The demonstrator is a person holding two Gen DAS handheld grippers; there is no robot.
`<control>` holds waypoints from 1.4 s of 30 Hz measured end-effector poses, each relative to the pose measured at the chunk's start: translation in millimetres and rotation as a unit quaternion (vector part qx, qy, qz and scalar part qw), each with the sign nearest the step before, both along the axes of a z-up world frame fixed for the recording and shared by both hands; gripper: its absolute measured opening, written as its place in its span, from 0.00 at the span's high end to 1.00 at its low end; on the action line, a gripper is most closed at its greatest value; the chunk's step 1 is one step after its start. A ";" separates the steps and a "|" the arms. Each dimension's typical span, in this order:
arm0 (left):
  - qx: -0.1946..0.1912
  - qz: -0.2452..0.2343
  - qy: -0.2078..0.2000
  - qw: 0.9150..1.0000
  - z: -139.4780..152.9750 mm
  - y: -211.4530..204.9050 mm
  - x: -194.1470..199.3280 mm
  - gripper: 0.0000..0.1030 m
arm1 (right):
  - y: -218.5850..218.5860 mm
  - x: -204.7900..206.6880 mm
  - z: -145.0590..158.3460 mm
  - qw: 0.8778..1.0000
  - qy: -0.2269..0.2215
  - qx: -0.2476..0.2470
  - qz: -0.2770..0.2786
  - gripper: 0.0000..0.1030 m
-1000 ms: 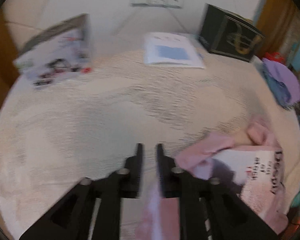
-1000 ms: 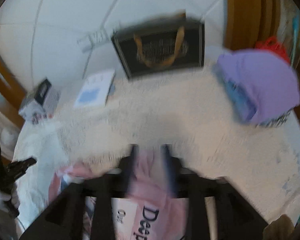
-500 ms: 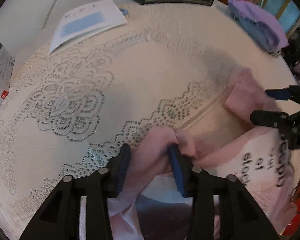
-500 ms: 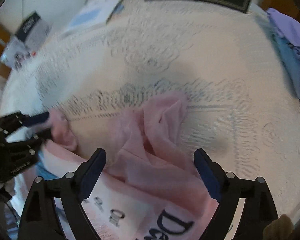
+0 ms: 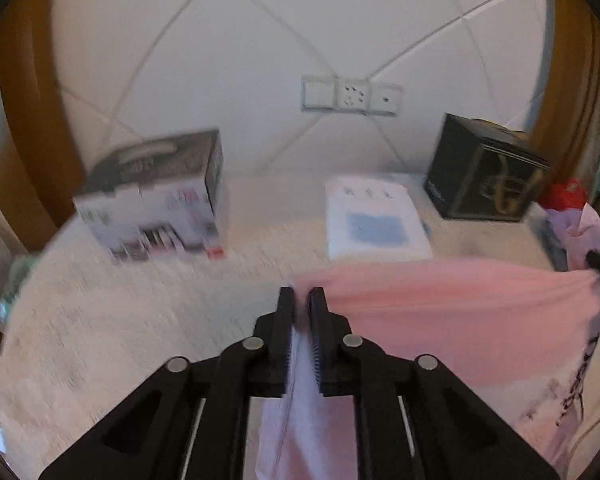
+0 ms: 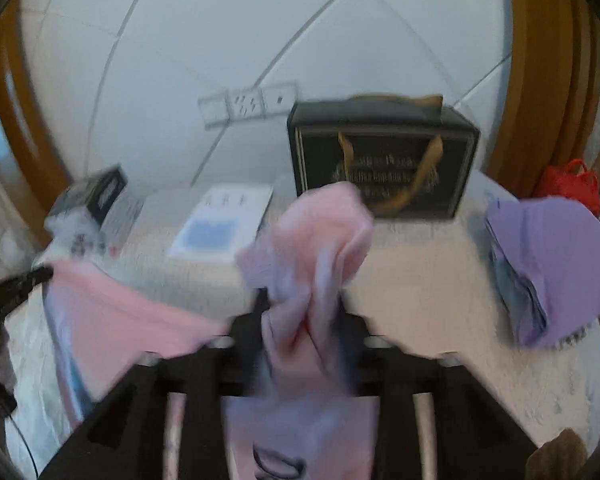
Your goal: Fold clothes
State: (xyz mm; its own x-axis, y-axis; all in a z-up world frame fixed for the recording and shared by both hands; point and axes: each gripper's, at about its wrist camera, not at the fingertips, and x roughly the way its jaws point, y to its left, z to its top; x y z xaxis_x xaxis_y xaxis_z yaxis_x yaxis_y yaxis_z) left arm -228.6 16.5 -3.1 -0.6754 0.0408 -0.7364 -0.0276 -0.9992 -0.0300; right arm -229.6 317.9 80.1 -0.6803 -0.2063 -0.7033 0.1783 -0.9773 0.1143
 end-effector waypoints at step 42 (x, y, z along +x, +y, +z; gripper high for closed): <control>-0.036 -0.063 -0.240 0.968 -123.6 -34.6 240.8 0.86 | 124.4 256.7 -131.3 0.928 -0.277 0.056 -0.242 0.93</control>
